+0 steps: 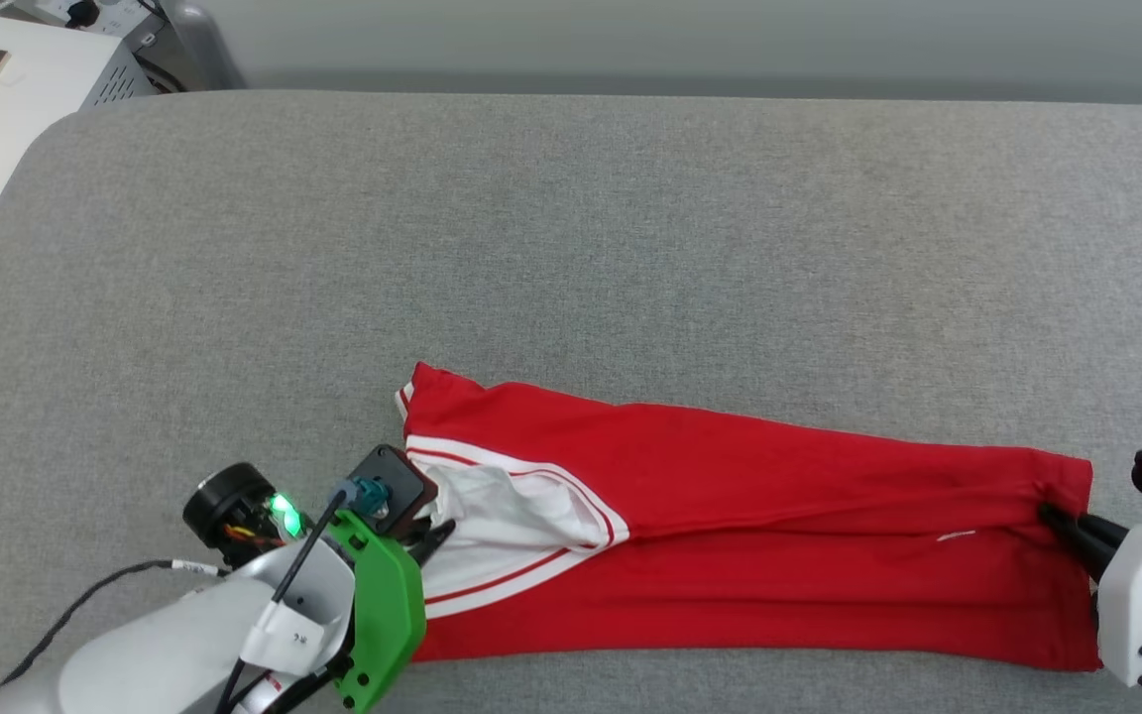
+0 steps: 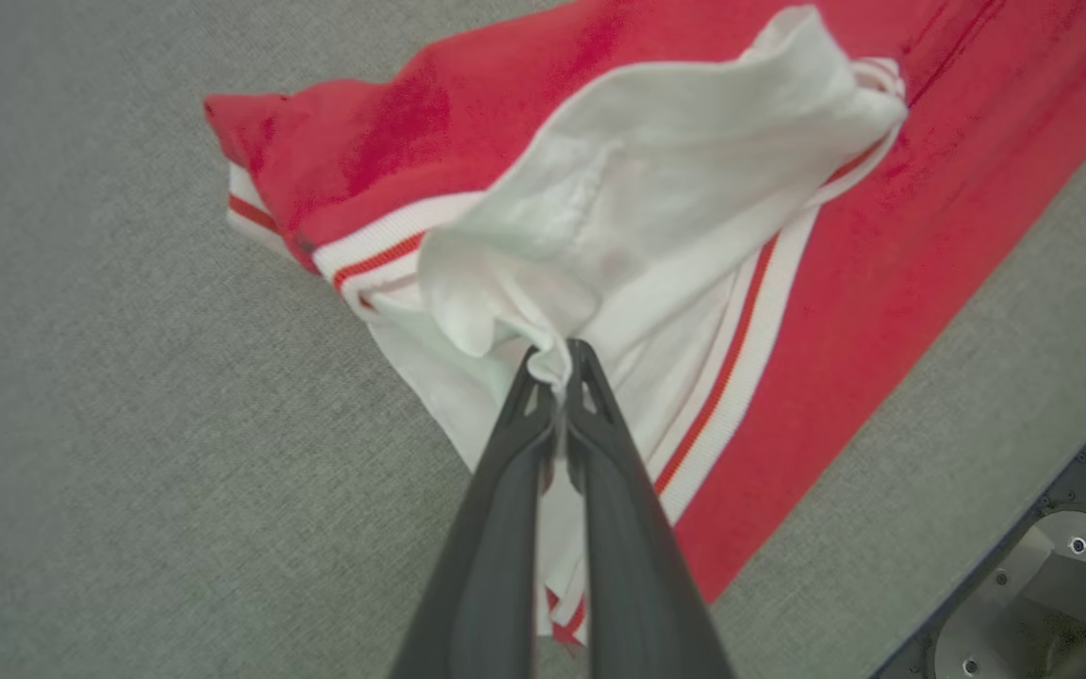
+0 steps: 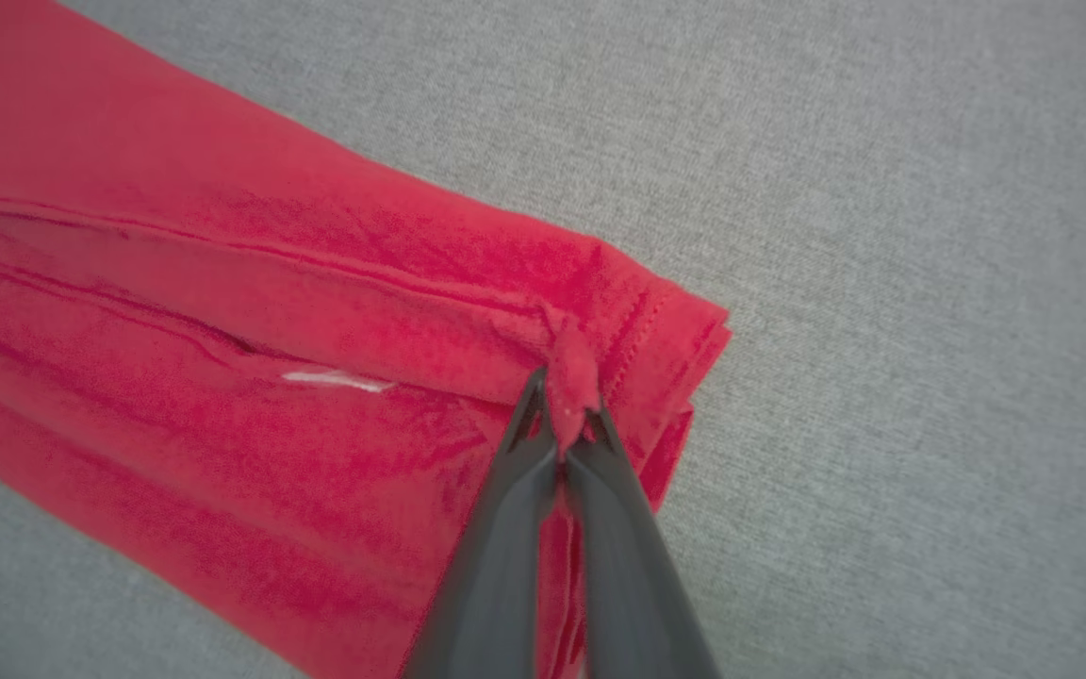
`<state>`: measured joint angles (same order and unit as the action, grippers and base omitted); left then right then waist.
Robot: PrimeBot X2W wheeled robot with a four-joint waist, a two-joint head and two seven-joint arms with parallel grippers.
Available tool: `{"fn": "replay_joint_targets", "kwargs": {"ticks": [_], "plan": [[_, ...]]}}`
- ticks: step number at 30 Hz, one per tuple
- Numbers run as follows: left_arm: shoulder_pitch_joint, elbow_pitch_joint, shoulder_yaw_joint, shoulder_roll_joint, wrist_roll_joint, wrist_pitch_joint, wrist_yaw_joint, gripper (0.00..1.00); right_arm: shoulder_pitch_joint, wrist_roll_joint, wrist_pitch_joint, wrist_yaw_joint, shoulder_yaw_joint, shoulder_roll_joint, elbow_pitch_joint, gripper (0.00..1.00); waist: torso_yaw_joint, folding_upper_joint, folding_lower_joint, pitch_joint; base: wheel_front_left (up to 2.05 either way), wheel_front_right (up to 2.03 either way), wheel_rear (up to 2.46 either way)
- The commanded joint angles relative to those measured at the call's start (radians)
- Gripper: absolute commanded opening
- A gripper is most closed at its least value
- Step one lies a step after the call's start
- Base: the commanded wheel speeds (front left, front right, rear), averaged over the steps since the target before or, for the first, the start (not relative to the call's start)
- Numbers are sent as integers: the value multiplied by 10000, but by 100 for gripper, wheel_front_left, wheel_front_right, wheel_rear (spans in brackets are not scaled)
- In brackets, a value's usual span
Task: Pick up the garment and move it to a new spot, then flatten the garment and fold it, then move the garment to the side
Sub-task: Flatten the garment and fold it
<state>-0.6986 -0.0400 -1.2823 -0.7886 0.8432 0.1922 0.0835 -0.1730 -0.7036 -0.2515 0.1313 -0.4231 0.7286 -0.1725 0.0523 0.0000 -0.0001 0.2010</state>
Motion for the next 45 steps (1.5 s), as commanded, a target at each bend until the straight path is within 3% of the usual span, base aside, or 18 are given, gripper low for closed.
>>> {"fn": "replay_joint_targets", "kwargs": {"ticks": [1,6,7,8,9,14,21,27,31,39,45], "plan": [[280,-122,21,146,-8,-120,77,0,266,85,-51,-6,103,-59,-23,0,45,0,1,83,0,0,0],[734,-837,32,568,-43,-741,124,0,627,210,-59,-6,384,-307,-314,0,46,0,1,276,0,0,0],[775,-975,32,650,-68,-823,108,21,645,233,-49,-6,410,-357,-367,0,42,0,1,293,0,0,0],[789,-1134,51,753,-152,-1017,159,89,653,263,-9,-6,454,-415,-411,47,38,0,1,307,0,0,0],[794,-1241,99,834,-221,-1229,231,100,649,283,63,-6,520,-476,-435,100,30,0,1,311,0,0,0],[985,-1416,307,983,-436,-2107,664,100,743,191,379,-6,889,-676,-60,100,-10,0,1,98,0,0,0],[1481,-804,946,697,-751,-3530,2084,100,1219,-228,320,-6,1852,-293,1296,100,-10,0,1,-231,0,0,0],[1973,-385,1653,585,-1004,-4319,3418,100,1499,-711,-569,-6,2900,246,2180,100,75,0,1,-322,0,0,0],[2278,-189,2150,686,-1394,-4499,4117,100,1681,-1362,-1852,-6,3351,521,2369,100,188,0,1,-278,0,0,0],[3152,455,4032,1336,-2684,-4536,4972,100,1808,-2021,-3559,-6,3368,495,1964,100,468,0,1,12,0,0,0],[4229,713,5880,1970,-3866,-4538,5145,100,1564,-2046,-3760,-6,3053,6,1197,100,689,0,1,256,0,0,0]]}}
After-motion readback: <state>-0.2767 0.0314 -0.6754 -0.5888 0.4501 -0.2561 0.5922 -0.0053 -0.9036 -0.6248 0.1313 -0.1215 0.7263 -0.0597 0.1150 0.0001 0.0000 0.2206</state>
